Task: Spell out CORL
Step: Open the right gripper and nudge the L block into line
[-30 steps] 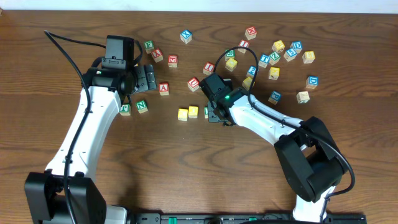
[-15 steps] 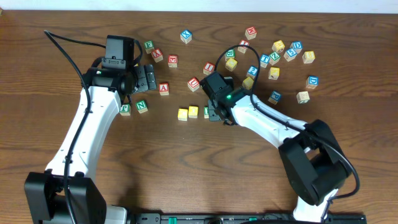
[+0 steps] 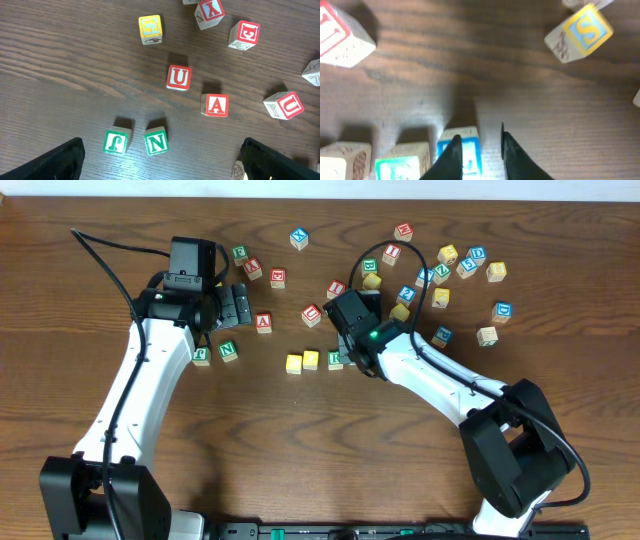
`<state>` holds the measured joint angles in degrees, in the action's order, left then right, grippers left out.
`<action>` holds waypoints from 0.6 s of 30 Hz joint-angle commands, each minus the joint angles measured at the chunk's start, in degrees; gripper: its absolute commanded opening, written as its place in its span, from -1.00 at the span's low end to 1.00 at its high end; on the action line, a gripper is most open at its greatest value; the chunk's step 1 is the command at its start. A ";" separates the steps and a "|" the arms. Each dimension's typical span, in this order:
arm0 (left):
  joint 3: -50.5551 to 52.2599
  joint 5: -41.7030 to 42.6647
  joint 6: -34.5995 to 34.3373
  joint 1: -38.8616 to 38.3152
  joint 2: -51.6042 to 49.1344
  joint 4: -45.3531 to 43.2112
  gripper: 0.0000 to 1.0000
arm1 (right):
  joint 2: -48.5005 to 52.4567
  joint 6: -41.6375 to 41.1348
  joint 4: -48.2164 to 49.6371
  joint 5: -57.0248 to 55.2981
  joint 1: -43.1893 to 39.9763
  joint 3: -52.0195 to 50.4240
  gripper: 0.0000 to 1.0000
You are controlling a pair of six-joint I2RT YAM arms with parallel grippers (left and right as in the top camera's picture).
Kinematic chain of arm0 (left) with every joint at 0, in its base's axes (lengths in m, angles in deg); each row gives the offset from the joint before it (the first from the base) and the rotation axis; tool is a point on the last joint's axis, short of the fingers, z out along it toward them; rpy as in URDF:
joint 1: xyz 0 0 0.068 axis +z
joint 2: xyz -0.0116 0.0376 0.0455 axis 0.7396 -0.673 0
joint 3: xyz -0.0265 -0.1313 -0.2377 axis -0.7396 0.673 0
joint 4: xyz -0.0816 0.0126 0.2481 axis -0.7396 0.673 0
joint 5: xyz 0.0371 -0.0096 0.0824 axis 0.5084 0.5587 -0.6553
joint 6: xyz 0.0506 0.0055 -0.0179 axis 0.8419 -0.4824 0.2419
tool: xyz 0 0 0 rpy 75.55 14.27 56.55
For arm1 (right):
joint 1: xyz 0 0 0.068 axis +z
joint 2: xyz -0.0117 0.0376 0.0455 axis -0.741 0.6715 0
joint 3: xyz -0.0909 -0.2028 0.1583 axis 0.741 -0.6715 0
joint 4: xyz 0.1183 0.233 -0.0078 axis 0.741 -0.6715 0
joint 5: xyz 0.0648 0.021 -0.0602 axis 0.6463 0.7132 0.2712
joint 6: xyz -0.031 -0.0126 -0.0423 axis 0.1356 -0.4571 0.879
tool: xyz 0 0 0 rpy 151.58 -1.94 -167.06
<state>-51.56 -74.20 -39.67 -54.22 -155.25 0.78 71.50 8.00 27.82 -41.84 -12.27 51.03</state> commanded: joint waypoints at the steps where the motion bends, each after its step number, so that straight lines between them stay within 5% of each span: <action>1: -0.98 0.35 0.74 -0.02 1.27 -0.07 0.97 | -1.53 1.25 1.68 -2.84 -1.51 0.00 -0.75; 9: -0.94 0.33 0.74 -0.02 1.27 -0.31 0.96 | -1.33 1.25 2.19 -2.78 -3.10 -0.02 -0.97; 18: -0.85 0.33 0.72 -0.02 1.27 -0.28 0.96 | 1.14 1.16 2.86 0.35 -3.04 -0.02 -0.97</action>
<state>-51.56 -74.20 -39.69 -54.22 -155.25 0.56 71.53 9.05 30.10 -42.83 -15.35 51.03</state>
